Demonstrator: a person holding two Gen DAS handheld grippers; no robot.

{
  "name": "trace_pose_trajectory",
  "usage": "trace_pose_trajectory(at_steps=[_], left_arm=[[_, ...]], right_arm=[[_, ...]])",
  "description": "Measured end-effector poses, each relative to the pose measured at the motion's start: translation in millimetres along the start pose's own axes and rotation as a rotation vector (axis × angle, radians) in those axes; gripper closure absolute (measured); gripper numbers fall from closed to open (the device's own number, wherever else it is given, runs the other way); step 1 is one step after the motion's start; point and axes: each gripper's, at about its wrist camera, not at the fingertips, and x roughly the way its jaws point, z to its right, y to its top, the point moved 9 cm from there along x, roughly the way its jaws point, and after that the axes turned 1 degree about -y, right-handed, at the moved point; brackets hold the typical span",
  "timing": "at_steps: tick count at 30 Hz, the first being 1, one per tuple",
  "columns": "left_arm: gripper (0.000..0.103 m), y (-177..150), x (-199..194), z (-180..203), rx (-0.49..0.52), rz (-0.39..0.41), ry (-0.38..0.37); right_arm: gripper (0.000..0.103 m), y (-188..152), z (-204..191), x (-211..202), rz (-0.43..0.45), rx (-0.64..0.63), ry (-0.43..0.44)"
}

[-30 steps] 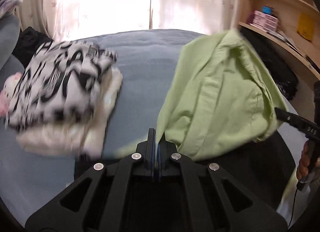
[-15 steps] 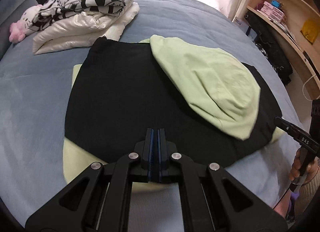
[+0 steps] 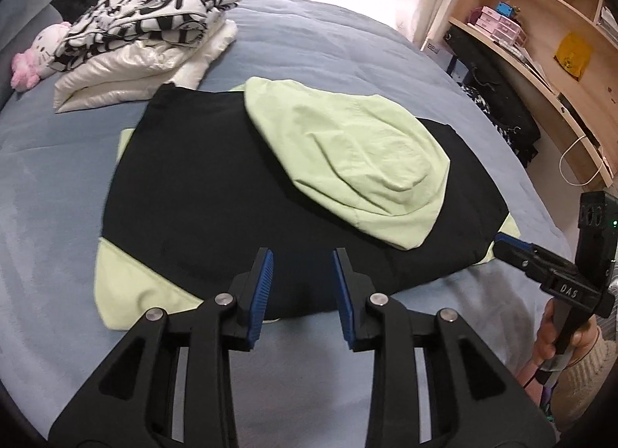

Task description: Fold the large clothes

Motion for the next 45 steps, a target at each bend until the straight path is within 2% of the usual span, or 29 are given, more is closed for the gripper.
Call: trace_pose_trajectory(at_steps=[5, 16, 23, 24, 25, 26, 27, 28, 30, 34, 37, 39, 42, 45], left_arm=[[0.075, 9.0, 24.0, 9.1, -0.023, -0.019, -0.038], [0.075, 36.4, 90.9, 19.3, -0.121, -0.048, -0.145], [0.075, 48.4, 121.1, 12.5, -0.216, -0.036, -0.2], [0.075, 49.8, 123.3, 11.7, -0.229, -0.03, -0.204], [0.075, 52.2, 125.4, 10.9, -0.245, -0.019, -0.21], [0.076, 54.3, 127.5, 10.2, -0.261, -0.01, -0.213], [0.081, 55.9, 129.1, 8.8, -0.277, -0.002, -0.207], [0.092, 58.3, 129.3, 5.9, -0.286, 0.005, -0.197], [0.099, 61.6, 125.6, 1.5, -0.291, 0.022, -0.151], [0.102, 67.4, 95.8, -4.1, -0.296, 0.118, -0.093], [0.102, 60.5, 82.9, -10.2, -0.298, 0.143, -0.05], [0.102, 49.3, 93.1, -13.8, -0.284, 0.099, -0.013], [0.102, 34.5, 104.2, -19.3, -0.28, 0.053, 0.02], [0.102, 34.1, 101.2, -17.2, -0.272, 0.058, 0.007]], right_arm=[[0.037, 6.6, 5.4, 23.5, -0.016, 0.036, 0.014], [0.036, 37.3, 28.9, 79.7, -0.052, 0.156, 0.051], [0.037, 60.4, 33.4, 107.5, -0.032, 0.211, 0.093], [0.038, 62.8, 32.1, 111.9, -0.03, 0.213, 0.095], [0.046, 64.1, 29.9, 116.0, -0.03, 0.212, 0.096], [0.063, 65.1, 26.4, 121.3, -0.036, 0.205, 0.103], [0.072, 64.9, 22.0, 125.9, -0.046, 0.198, 0.111], [0.082, 65.3, 18.2, 127.8, -0.044, 0.193, 0.105], [0.092, 68.8, 8.4, 124.9, -0.015, 0.183, 0.109], [0.094, 66.7, -8.2, 110.5, 0.021, 0.271, 0.208], [0.094, 49.6, -7.0, 121.9, -0.016, 0.265, 0.141], [0.094, 30.7, -0.9, 139.4, -0.076, 0.253, 0.077], [0.094, 26.3, 1.1, 140.8, -0.075, 0.267, 0.079], [0.094, 31.1, -2.9, 136.3, -0.07, 0.205, 0.007]])
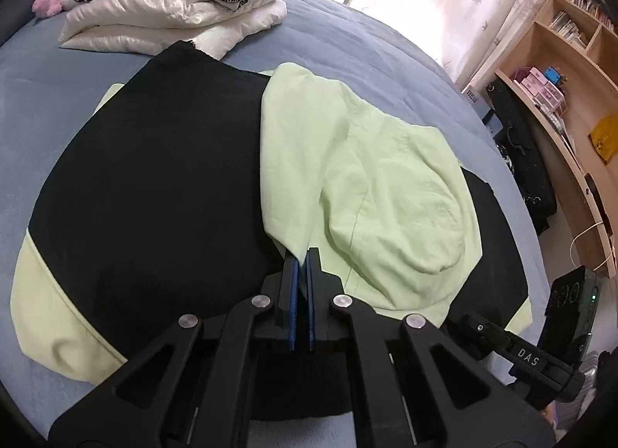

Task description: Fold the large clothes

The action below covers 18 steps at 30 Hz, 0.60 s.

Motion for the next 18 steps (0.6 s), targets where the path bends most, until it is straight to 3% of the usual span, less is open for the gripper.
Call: trace_pose_trajectory(at_steps=[6, 10, 15, 18], left_arm=[[0.102, 7.8, -36.0, 12.4, 0.109, 0.058, 0.034], [0.102, 25.3, -51.2, 30.4, 0.164, 0.125, 0.027], [0.102, 48.6, -21.3, 47.9, 0.178, 0.103, 0.005], [0.102, 49.1, 5.7, 51.3, 0.162, 0.052, 0.004]], right_arm=[[0.094, 31.1, -37.7, -30.1, 0.104, -0.117, -0.019], [0.094, 62.2, -70.3, -25.7, 0.136, -0.161, 0.011], [0.094, 87.8, -82.2, 6.6, 0.11, -0.176, 0.012], [0.094, 88.7, -69.8, 38.0, 0.066, -0.171, -0.037]])
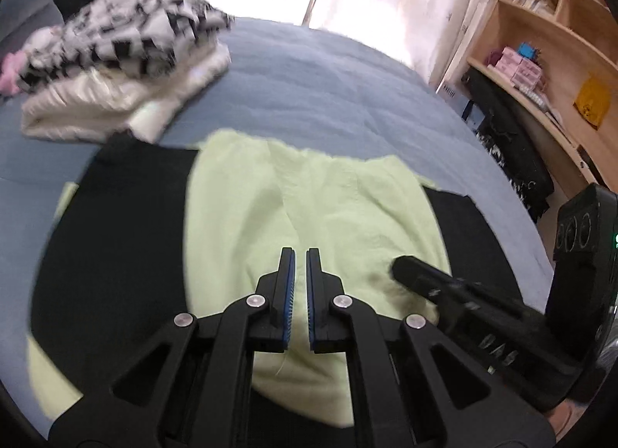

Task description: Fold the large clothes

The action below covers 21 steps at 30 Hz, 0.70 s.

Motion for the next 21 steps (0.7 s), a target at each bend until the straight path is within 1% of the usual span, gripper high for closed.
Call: trace_pose_trajectory(at_steps=[2, 4, 5, 8, 9, 11, 14, 16, 19, 21], left_arm=[[0.102, -9.1, 22.5, -4.7, -0.017, -0.05, 0.012], [0.102, -23.9, 40.1, -14.6, -0.033, -0.106, 0.04], [0.102, -31.3, 47.7, -20.6, -0.045, -0.128, 0.038], [0.102, -37.6, 48.9, -29.2, -0.102, -0.12, -0.035], [0.102, -38.0, 47.9, -30.0, -0.117, -0.124, -0.049], [0.102, -37.4, 44.8, -28.4, -0.125, -0.124, -0.047], [0.101, -36.0, 29.1, -17.8, -0.086, -0.099, -0.018], [0.101, -37.0, 12.1, -6.6, -0.056, -0.074, -0.014], [0.1, -42.2, -16.8, 4.4, -0.024, -0.042, -0.005], [0.098, -49.8, -37.1, 9.6, -0.003, -0.022, 0.016]], right_arm=[[0.094, -14.3, 20.7, 17.9, -0.047, -0.003, -0.076], [0.094, -24.4, 35.5, 19.7, -0.047, -0.015, -0.082], [0.098, -28.5, 42.0, 16.6, -0.04, -0.025, -0.086], [0.098, -36.0, 53.9, 3.6, -0.028, 0.007, -0.066], [0.098, -37.0, 55.8, 2.8, -0.028, 0.023, -0.057], [0.098, -41.5, 58.7, -4.5, -0.028, 0.057, -0.062], [0.095, -50.3, 60.3, -19.3, -0.029, 0.076, -0.104], [0.094, -61.3, 58.5, -42.9, -0.018, 0.079, -0.1], [0.094, -74.9, 45.6, -71.3, 0.012, 0.071, -0.088], [0.094, -85.4, 36.4, -89.9, 0.027, 0.053, -0.09]])
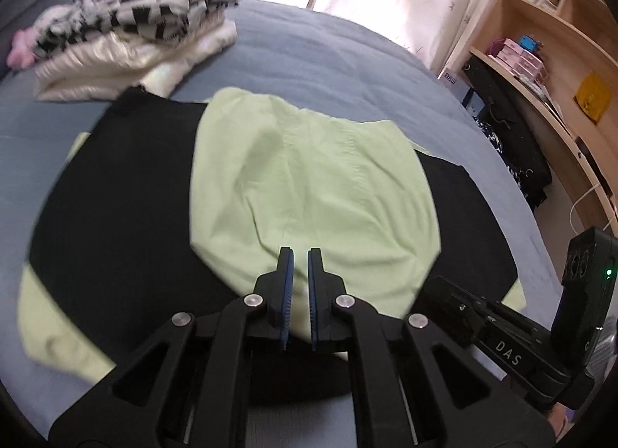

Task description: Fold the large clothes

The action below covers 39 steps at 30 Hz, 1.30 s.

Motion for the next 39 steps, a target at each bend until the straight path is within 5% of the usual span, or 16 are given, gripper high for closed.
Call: trace_pose_trajectory(at_steps=[6, 12, 20, 39], left_arm=[[0.089, -22.7, -51.7, -5.4, 0.037, 0.025, 0.076], [0.063, -36.1, -102.2, -13.3, 0.001, 0.063, 0.077], [0.049, -51.7, -150.9, -25.0, -0.027, 0.115, 0.079], [0.047, -90.5, -145.2, -81.1, -0.241, 0.064, 0.06]], right_arm=[[0.093, -23.2, -27.7, -48.8, 0.022, -0.04, 0.013], [0.07, -42.2, -48.3, -97.9, 0.084, -0.085, -0.006], [0.07, -55.0, -68.1, -142.5, 0.152, -0.135, -0.035], [0.055, -65.4, -69.4, -123.7, 0.119, -0.146, -0.079]])
